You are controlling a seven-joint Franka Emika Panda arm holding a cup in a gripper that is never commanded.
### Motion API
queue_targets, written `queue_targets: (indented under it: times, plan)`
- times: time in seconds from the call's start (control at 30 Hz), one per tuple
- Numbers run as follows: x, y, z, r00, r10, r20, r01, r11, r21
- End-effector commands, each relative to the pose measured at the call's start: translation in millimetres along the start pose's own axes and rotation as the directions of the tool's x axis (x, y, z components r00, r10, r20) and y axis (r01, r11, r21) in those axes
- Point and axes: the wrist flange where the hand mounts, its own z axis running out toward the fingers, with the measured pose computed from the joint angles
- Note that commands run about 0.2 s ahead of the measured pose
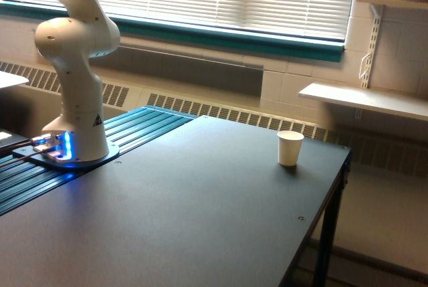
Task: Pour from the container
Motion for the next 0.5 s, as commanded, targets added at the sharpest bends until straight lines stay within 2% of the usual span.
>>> queue_targets:
  times: [0.03,0.27,0.37,0.47,0.5]
  plan:
    - [-50,-3,-0.6,0.993,0.0,0.117,-0.002,1.0,0.017]
    - [-89,15,2.9,0.975,0.133,0.181,-0.136,0.991,0.002]
    - [-108,26,6.2,0.953,0.224,0.202,-0.223,0.974,-0.026]
    - [-111,34,6.2,0.932,0.294,0.212,-0.293,0.955,-0.037]
    - [-127,43,11.6,0.914,0.326,0.241,-0.318,0.945,-0.071]
